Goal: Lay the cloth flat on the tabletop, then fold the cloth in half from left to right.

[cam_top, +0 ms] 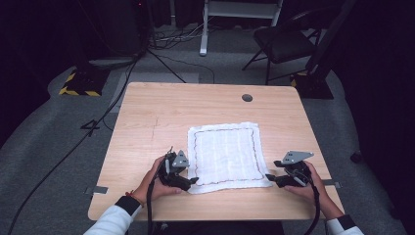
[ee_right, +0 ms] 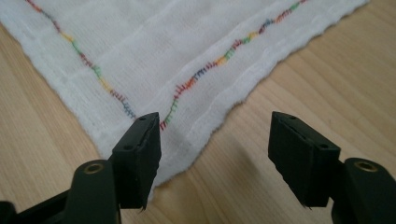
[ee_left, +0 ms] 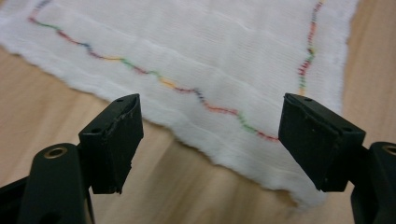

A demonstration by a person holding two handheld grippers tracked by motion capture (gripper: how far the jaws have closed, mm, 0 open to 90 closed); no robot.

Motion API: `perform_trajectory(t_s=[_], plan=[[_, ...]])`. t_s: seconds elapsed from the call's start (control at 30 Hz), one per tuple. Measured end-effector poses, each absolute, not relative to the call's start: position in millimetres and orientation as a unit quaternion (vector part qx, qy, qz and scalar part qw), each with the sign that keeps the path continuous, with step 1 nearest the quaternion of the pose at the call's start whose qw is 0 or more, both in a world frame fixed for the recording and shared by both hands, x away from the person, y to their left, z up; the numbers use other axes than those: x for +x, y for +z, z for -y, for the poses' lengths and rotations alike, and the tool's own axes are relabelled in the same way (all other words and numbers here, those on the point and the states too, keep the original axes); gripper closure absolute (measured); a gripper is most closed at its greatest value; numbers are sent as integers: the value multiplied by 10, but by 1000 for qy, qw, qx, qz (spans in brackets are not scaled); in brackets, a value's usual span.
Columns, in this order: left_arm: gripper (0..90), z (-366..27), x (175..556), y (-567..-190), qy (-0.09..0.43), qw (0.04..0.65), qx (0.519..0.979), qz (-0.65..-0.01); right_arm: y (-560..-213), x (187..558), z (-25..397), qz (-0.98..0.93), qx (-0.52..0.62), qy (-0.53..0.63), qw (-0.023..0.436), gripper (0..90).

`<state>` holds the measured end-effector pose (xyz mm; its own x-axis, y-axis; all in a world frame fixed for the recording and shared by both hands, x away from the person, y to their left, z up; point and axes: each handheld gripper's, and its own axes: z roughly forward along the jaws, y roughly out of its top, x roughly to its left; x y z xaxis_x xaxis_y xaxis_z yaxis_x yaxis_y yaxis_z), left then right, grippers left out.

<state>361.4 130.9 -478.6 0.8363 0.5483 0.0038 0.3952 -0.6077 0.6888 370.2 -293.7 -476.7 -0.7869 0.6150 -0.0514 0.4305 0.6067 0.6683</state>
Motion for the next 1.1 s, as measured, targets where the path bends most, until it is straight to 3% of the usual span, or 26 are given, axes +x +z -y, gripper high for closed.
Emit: perform_trajectory(t_s=[0.53, 1.1], plan=[[219, -1517, 4162, -4694, 135, 367, 865, -314, -4612, 3695, 2444, -888, 235, 365, 150, 367], [229, -1310, 4946, -4715, 166, 345, 858, -342, -4600, 3746, 1483, -903, 154, 382, 123, 387]])
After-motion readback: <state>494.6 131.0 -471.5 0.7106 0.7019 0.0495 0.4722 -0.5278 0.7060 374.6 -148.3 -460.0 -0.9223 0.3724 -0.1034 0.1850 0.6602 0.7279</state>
